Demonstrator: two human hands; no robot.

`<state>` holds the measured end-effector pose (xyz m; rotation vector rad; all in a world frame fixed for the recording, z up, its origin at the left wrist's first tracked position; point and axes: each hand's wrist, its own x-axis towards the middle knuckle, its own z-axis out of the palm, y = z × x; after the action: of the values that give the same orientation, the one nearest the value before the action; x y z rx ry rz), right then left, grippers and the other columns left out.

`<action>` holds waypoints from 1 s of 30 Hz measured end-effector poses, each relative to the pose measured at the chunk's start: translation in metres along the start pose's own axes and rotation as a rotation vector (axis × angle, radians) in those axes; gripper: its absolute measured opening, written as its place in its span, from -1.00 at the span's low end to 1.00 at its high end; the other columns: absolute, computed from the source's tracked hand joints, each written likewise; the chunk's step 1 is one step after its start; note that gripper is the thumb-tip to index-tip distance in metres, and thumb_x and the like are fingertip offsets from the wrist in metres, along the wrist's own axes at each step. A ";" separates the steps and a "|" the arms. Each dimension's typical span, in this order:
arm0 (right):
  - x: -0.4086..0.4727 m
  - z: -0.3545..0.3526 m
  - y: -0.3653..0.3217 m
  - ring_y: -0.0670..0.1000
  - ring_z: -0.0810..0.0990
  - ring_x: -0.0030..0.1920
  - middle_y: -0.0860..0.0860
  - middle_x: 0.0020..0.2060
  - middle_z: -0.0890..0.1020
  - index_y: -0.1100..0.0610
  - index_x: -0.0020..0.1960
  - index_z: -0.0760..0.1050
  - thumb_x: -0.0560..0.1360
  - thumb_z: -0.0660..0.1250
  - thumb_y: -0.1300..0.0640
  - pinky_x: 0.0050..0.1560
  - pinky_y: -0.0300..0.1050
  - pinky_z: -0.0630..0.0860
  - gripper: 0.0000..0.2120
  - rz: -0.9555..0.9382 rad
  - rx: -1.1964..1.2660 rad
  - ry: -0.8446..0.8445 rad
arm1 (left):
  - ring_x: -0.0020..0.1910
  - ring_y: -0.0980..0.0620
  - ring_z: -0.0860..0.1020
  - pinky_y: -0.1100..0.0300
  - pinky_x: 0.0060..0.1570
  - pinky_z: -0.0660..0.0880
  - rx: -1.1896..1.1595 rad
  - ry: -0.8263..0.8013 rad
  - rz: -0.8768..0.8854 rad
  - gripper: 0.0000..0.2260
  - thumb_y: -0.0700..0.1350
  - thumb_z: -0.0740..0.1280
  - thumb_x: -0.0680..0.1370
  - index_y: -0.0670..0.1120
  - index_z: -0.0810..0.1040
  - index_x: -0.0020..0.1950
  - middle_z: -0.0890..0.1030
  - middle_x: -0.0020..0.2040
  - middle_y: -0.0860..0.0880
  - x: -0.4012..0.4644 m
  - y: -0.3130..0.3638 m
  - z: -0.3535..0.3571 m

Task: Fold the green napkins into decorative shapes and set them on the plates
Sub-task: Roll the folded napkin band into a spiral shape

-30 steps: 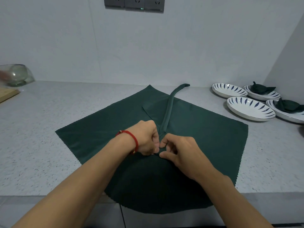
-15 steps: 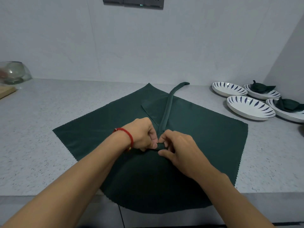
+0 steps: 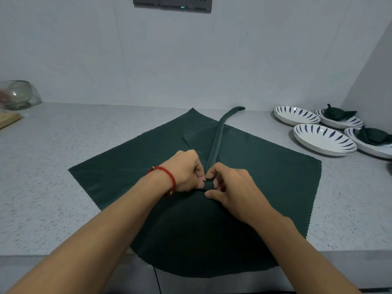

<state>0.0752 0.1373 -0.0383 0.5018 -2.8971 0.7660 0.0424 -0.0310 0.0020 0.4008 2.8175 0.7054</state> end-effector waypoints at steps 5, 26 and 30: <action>0.006 0.000 0.006 -0.11 0.55 -0.20 -0.07 -0.25 0.62 0.03 0.02 0.58 0.53 0.46 0.04 -0.14 -0.19 0.42 -0.88 0.028 0.067 0.035 | -0.25 0.07 0.68 0.24 -0.12 0.61 -0.074 0.001 -0.048 -0.98 -0.15 0.46 0.52 -0.06 0.68 -0.06 0.70 -0.21 -0.01 0.004 -0.002 0.002; 0.025 -0.004 0.015 0.10 0.58 -0.03 0.06 -0.10 0.65 0.12 0.03 0.64 0.58 0.38 0.00 0.02 0.05 0.54 -0.81 0.039 0.013 0.025 | 0.04 0.04 0.55 0.23 0.02 0.49 -0.111 0.204 -0.007 -0.85 -0.11 0.47 0.50 0.01 0.65 0.06 0.61 -0.02 0.00 0.013 -0.004 0.025; 0.024 -0.004 0.016 -0.02 0.59 -0.10 -0.06 -0.16 0.63 0.07 0.17 0.51 0.49 0.50 0.04 0.01 -0.03 0.54 -0.68 0.053 0.095 0.025 | -0.10 0.11 0.56 0.37 -0.16 0.40 -0.095 0.128 -0.019 -0.88 -0.14 0.45 0.52 -0.03 0.66 0.04 0.63 -0.10 0.03 0.019 0.000 0.010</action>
<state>0.0468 0.1452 -0.0382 0.4230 -2.8719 0.9146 0.0273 -0.0208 -0.0095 0.3235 2.8872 0.8870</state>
